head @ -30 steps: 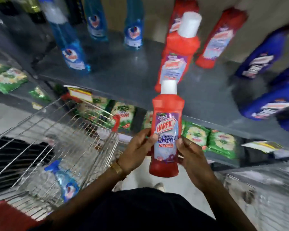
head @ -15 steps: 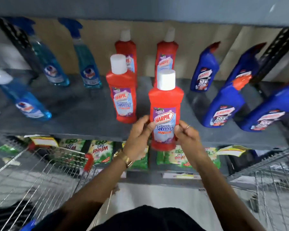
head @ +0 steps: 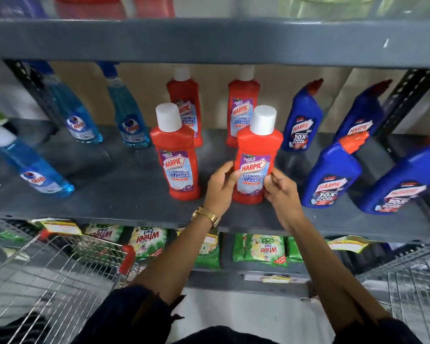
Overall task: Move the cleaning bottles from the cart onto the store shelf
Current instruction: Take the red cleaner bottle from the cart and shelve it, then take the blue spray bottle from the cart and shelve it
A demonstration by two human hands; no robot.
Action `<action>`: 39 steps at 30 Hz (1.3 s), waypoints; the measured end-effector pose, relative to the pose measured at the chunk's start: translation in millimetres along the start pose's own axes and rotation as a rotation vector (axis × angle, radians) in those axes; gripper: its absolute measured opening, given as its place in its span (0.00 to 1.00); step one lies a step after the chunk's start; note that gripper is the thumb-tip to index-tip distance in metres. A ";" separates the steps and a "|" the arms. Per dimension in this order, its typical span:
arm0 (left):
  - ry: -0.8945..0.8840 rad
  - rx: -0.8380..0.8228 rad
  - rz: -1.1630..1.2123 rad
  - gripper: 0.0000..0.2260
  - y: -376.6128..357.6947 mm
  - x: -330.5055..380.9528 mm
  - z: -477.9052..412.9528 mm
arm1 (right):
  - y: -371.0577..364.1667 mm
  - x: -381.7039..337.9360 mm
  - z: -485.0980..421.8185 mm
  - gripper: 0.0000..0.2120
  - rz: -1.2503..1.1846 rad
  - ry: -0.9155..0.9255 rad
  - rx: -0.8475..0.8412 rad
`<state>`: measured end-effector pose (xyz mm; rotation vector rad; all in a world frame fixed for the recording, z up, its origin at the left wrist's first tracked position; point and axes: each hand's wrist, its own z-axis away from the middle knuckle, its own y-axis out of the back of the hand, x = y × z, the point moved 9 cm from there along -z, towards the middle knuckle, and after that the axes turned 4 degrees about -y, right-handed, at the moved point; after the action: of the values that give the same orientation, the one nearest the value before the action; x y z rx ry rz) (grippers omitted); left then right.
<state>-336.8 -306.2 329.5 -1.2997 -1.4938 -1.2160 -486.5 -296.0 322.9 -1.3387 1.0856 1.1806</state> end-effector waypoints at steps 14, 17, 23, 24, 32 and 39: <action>0.161 -0.031 0.147 0.08 92.3 -25.2 130.5 | -88.1 7.3 113.5 0.16 0.206 0.253 0.401; 0.189 0.281 -0.025 0.08 182.7 -47.1 190.8 | -189.3 32.8 128.2 0.18 0.339 0.201 0.040; 0.804 0.740 -0.011 0.04 337.3 -197.6 376.1 | -386.4 152.3 178.7 0.22 0.710 -0.036 -0.701; 0.949 0.735 -0.042 0.07 349.4 -225.5 412.3 | -409.5 173.4 190.0 0.23 0.807 -0.073 -0.804; 1.507 0.572 -0.183 0.21 363.4 -322.3 565.3 | -454.8 237.4 216.7 0.21 1.461 0.097 -0.889; 1.521 0.781 0.008 0.23 359.6 -366.4 588.6 | -456.6 254.2 218.0 0.22 1.537 0.138 -0.904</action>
<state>89.6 189.9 -97.1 0.2551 -0.6010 -0.9630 -24.6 -38.9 120.3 -1.0364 1.8598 2.9826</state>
